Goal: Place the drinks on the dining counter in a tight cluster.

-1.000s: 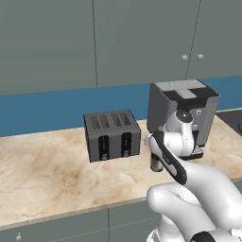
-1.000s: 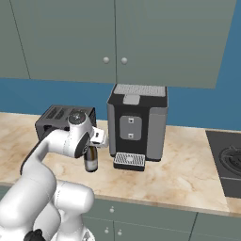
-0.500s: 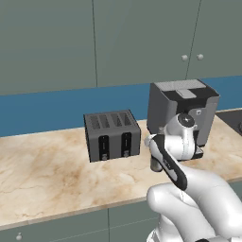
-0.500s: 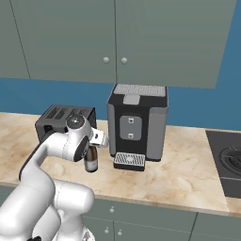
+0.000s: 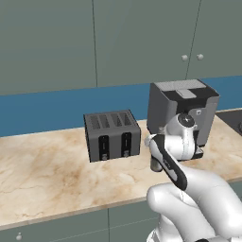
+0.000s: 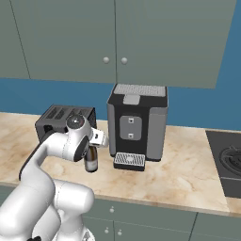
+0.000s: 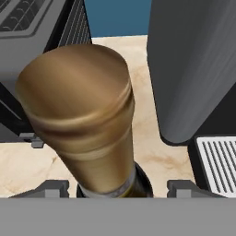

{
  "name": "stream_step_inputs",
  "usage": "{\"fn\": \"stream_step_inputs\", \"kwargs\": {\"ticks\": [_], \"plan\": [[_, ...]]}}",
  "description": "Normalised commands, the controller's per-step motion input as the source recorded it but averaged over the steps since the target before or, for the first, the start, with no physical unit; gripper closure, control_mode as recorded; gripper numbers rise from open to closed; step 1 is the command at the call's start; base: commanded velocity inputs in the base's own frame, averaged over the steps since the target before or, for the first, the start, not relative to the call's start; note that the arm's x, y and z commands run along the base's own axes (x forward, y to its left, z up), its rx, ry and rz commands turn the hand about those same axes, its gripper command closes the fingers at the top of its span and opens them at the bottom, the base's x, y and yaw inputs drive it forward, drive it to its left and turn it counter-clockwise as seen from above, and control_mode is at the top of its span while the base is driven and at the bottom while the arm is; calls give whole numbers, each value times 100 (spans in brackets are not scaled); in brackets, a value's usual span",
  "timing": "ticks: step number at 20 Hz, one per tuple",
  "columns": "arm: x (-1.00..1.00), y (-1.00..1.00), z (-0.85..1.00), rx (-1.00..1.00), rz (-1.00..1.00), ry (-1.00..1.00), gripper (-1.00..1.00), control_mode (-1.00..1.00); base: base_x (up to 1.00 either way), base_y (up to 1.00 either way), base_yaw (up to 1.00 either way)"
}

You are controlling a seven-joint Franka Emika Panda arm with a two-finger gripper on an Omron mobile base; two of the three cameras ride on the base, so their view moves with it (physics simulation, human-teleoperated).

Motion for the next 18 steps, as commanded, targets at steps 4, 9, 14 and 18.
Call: {"fn": "stream_step_inputs", "kwargs": {"ticks": [4, 9, 14, 18], "plan": [[0, 0, 0, 0, 0, 0, 100, -100, 0, 0, 0], [0, 0, 0, 0, 0, 0, 100, -100, 0, 0, 0], [-49, 0, 23, 0, 0, -11, 100, -100, 0, 0, 0], [-100, 0, 75, 0, 1, -8, 100, -100, 0, 0, 0]]}}
